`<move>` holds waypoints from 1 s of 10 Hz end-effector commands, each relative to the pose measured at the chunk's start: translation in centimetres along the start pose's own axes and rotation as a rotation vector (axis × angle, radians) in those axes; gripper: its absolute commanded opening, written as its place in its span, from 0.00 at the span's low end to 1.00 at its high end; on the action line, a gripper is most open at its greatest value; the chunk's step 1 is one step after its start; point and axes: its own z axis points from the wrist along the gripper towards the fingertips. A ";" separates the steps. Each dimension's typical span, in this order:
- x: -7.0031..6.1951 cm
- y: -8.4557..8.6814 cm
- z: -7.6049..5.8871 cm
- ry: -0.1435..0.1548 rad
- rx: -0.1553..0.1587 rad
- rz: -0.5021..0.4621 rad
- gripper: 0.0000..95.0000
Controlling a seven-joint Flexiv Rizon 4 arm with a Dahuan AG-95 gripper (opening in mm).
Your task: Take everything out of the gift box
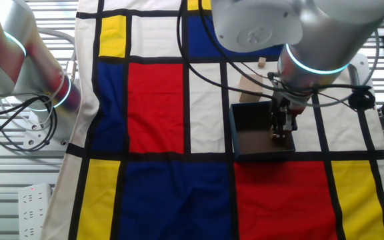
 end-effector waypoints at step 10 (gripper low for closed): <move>-2.3 0.2 -2.5 -0.236 -0.065 0.185 0.40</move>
